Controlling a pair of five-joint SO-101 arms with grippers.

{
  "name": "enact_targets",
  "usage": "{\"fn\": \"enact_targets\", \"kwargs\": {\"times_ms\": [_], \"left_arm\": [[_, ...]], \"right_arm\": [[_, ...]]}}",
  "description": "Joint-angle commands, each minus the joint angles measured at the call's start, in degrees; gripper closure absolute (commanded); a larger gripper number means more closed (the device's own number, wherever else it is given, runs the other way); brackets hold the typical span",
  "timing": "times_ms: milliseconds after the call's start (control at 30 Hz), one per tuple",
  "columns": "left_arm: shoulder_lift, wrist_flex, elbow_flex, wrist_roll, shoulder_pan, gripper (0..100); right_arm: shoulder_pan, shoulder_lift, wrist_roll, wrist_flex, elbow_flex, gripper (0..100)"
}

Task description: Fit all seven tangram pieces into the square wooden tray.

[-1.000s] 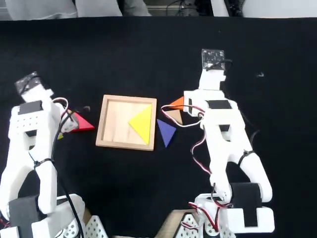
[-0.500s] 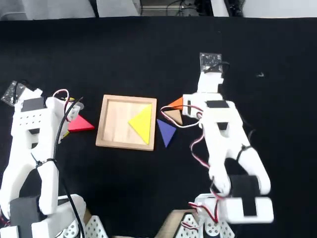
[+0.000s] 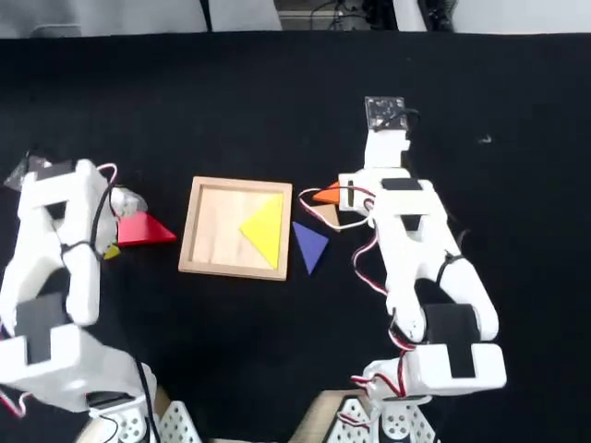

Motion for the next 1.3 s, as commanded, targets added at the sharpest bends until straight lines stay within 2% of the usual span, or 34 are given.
{"fn": "enact_targets", "kwargs": {"times_ms": [0,233,367,1000,1167,1267], "left_arm": [[4.48,2.29,-9.10,-1.41,1.54,69],[10.20,5.98,-15.52,-1.93,-0.13,69],[10.20,8.62,-16.92,-6.86,0.04,69],[11.16,4.66,-16.13,-8.44,-1.63,69],[16.79,2.81,-17.27,-8.44,-1.01,69],[20.40,4.84,-20.62,-8.44,-1.10,69]], "right_arm": [[0.88,-0.57,0.62,-0.53,-3.30,98.7],[0.88,-0.31,0.62,-0.53,-3.30,98.7],[0.88,-0.31,0.62,-0.53,-3.30,98.7],[0.88,-0.22,0.62,-0.53,-3.30,98.7],[0.88,-0.22,0.62,-0.53,-3.30,98.7],[0.88,-0.22,0.62,-0.53,-3.30,98.7]]}}
